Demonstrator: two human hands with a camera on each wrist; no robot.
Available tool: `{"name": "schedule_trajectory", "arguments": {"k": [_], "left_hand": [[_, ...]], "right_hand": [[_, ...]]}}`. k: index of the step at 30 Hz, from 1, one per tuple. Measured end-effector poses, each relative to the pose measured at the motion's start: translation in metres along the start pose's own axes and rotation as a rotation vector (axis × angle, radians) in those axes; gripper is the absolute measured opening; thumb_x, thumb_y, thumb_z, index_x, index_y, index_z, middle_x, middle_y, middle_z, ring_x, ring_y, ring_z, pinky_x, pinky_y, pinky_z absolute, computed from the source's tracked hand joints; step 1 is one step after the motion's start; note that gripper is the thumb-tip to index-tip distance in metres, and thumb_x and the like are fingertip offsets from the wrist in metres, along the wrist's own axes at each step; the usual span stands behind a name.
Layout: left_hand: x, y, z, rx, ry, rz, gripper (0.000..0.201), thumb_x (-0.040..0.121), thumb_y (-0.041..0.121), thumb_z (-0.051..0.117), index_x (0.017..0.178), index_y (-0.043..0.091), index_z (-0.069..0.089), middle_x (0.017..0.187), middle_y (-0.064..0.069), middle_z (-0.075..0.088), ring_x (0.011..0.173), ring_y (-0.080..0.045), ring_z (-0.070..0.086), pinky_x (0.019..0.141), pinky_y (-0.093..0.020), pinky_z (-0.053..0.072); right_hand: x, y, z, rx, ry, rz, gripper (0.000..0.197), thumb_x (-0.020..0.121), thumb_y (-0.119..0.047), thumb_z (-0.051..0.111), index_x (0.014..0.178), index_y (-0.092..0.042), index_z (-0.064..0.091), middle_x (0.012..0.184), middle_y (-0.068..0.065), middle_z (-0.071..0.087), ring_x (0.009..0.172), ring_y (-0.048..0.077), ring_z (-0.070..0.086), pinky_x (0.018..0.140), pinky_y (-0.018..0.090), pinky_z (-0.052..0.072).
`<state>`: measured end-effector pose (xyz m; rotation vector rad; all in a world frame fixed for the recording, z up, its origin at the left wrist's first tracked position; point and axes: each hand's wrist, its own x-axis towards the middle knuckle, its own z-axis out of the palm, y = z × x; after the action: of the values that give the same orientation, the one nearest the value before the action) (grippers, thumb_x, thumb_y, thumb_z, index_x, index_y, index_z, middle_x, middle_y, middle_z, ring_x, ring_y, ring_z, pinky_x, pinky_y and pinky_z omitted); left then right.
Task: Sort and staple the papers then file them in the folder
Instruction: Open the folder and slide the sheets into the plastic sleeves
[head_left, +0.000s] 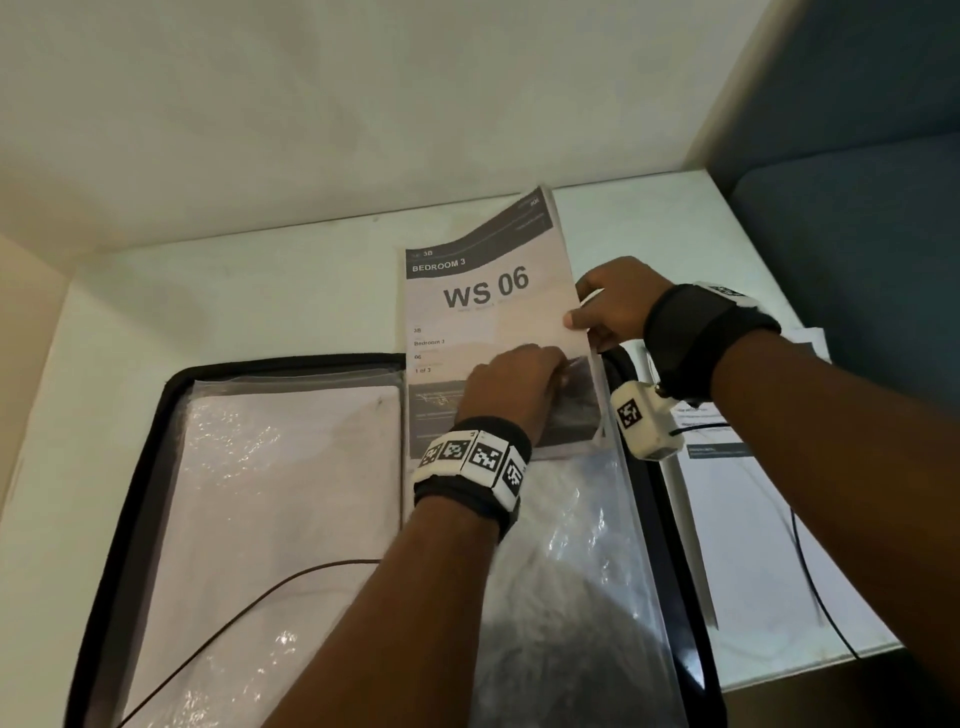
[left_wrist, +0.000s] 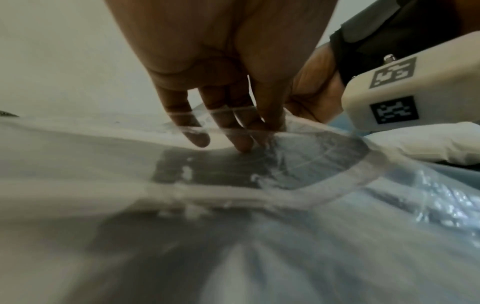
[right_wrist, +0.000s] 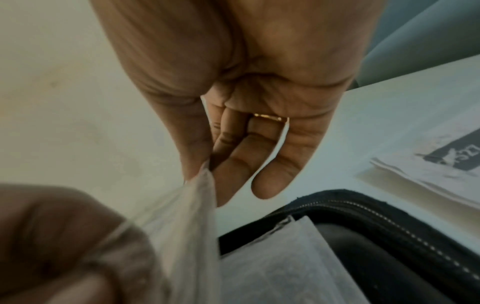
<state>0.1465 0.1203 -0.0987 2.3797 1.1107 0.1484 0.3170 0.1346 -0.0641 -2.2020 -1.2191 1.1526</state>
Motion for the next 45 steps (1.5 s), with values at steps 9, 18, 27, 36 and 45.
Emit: {"name": "schedule_trajectory", "arguments": {"k": [9,18,27,36,45], "left_hand": [[0.012,0.006,-0.005,-0.079,0.218,-0.138,0.006,0.09,0.026,0.062,0.087,0.031,0.063,0.091,0.009,0.068,0.09,-0.019,0.06,0.088,-0.038,0.044],[0.008,0.005,0.006,-0.095,0.078,-0.144,0.016,0.098,0.033,0.053,0.104,0.029,0.066,0.107,0.006,0.069,0.099,-0.02,0.061,0.098,-0.042,0.042],[0.012,-0.004,0.0,-0.112,0.171,-0.178,0.014,0.096,0.032,0.055,0.1,0.032,0.069,0.101,0.01,0.071,0.094,-0.016,0.064,0.095,-0.045,0.047],[0.007,-0.005,0.008,-0.068,0.091,-0.148,0.017,0.095,0.024,0.055,0.103,0.033,0.068,0.104,0.014,0.071,0.101,-0.01,0.063,0.101,-0.043,0.042],[0.008,-0.003,0.004,-0.142,0.19,-0.184,0.008,0.091,0.029,0.06,0.092,0.033,0.067,0.088,0.011,0.071,0.085,-0.013,0.066,0.092,-0.045,0.049]], "right_hand": [[-0.006,0.002,-0.008,-0.144,-0.244,0.033,0.017,0.088,-0.015,0.07,0.104,-0.008,0.071,0.093,0.018,0.071,0.073,0.026,0.066,0.08,0.039,0.059],[0.007,0.001,0.011,0.097,0.134,0.056,0.013,0.099,-0.021,0.055,0.102,-0.008,0.055,0.096,0.011,0.066,0.081,0.029,0.067,0.065,0.039,0.059],[-0.007,-0.01,-0.001,-0.189,-0.253,0.146,0.013,0.086,-0.009,0.066,0.098,-0.001,0.065,0.072,0.012,0.066,0.063,0.026,0.064,0.068,0.038,0.056],[0.013,-0.001,0.012,0.032,0.177,-0.096,0.06,0.089,-0.007,0.063,0.142,-0.03,0.044,0.13,0.006,0.059,0.108,0.025,0.06,0.086,0.031,0.053],[0.004,-0.016,-0.004,-0.218,-0.011,-0.123,0.028,0.085,0.002,0.059,0.096,-0.023,0.063,0.094,0.003,0.061,0.072,0.021,0.063,0.056,0.032,0.057]]}}
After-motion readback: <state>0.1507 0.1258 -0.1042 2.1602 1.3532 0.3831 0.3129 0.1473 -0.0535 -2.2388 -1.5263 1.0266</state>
